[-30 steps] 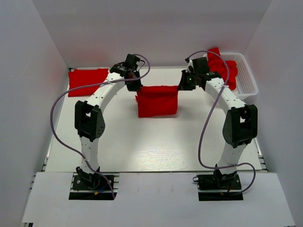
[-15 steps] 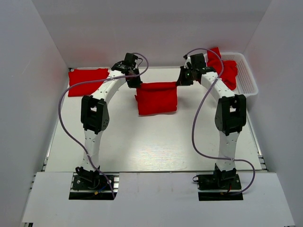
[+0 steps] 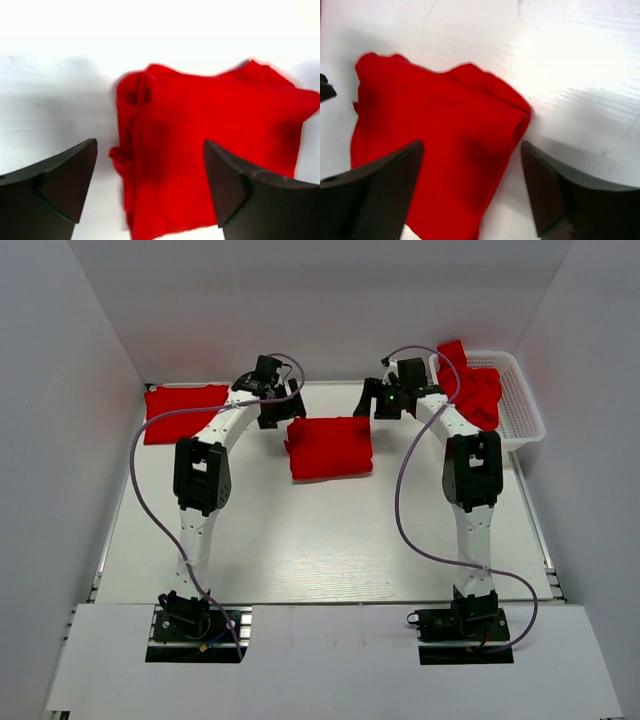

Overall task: Fold and stack the t-shirts
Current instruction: Fold the long partially folded tshirt into a neat square

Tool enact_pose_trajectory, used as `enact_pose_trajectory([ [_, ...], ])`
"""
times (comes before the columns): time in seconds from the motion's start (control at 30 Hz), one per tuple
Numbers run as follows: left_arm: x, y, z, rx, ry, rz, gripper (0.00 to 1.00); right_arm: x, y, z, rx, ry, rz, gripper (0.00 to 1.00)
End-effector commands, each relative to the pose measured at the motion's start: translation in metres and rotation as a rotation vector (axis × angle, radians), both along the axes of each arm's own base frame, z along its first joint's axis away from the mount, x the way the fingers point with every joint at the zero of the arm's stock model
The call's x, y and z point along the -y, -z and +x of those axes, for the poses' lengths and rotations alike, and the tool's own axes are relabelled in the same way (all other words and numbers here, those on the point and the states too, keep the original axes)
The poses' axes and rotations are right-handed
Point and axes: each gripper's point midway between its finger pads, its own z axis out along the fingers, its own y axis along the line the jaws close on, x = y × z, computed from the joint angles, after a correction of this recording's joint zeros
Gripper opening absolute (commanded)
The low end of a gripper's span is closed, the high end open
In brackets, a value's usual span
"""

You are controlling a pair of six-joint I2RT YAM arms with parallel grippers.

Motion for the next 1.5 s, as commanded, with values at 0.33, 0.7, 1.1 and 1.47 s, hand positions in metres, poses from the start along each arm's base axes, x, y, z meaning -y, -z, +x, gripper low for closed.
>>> enact_pose_trajectory([
  [0.33, -0.001, -0.042, 0.003, 0.125, 0.159, -0.013, 1.0, 0.001, -0.082, 0.005, 0.205, -0.03, 0.035, 0.9],
  [0.7, 0.015, 0.024, -0.04, -0.026, 0.29, 0.001, 1.0, 0.031, -0.065, -0.061, 0.126, 0.033, -0.026, 0.9],
  [1.1, 0.024, 0.111, -0.067, -0.154, 0.302, 0.181, 0.7, 0.051, -0.07, -0.1, 0.122, 0.095, -0.072, 0.9],
  [1.47, 0.013, 0.128, -0.051, -0.169, 0.254, 0.385, 0.0, 0.111, -0.077, -0.145, 0.151, 0.309, -0.25, 0.9],
])
